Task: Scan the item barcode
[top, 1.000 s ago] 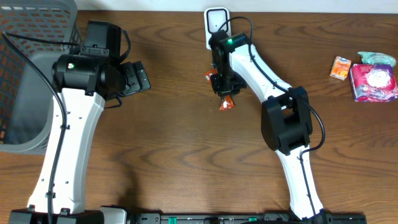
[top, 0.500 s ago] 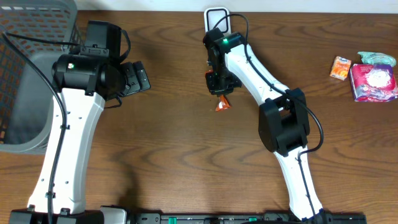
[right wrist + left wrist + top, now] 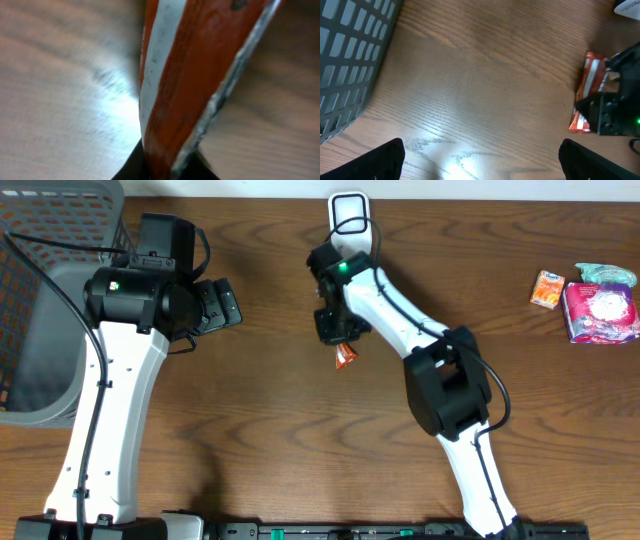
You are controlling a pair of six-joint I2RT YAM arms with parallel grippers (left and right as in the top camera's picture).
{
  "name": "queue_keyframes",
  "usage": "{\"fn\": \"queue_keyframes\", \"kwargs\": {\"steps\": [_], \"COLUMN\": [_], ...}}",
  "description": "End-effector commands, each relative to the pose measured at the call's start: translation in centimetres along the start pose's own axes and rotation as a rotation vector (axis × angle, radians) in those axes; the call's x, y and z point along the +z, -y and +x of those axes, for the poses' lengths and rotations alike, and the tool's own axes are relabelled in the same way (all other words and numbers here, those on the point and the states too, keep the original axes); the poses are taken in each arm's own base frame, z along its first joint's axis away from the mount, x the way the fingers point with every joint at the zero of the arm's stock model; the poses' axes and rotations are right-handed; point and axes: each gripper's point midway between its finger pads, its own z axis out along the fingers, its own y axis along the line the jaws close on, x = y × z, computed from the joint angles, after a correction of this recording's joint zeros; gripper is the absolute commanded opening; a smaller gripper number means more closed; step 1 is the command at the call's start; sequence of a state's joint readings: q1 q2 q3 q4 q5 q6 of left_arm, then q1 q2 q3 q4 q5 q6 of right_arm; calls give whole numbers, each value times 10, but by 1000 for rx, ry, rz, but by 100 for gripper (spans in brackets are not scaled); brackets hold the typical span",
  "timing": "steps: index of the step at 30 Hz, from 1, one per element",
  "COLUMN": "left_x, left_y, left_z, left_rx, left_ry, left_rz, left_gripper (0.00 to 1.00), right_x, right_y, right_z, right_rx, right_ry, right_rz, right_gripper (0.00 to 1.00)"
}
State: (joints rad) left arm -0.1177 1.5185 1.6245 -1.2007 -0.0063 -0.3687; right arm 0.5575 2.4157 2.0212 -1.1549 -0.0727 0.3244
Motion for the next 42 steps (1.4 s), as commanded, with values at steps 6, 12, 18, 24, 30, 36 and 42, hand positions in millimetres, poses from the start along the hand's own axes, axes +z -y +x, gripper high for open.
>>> {"fn": "queue_keyframes", "kwargs": {"steps": [6, 12, 18, 24, 30, 36, 42], "left_x": [-3, -3, -3, -3, -3, -3, -3], "left_y": [-3, -3, -3, -3, -3, -3, -3], "left_z": [-1, -1, -1, -1, -1, -1, -1], "left_rx": [2, 2, 2, 2, 2, 2, 2], "left_ry": [10, 10, 10, 10, 10, 10, 10], "left_rz": [-7, -7, -7, -8, -7, -7, -7], "left_gripper": [98, 98, 98, 98, 98, 98, 98], "right_x": [-21, -64, -69, -64, -43, -35, -17], "right_y": [-8, -6, 6, 14, 12, 17, 31], "right_z": [7, 6, 8, 1, 3, -2, -3], "right_rx": [-46, -36, -27, -6, -39, -24, 35], "right_ry": [-23, 0, -2, 12, -34, -46, -36], "right_rz": [-3, -8, 33, 24, -146, -432, -541], "right_gripper": [25, 36, 73, 99, 99, 99, 99]}}
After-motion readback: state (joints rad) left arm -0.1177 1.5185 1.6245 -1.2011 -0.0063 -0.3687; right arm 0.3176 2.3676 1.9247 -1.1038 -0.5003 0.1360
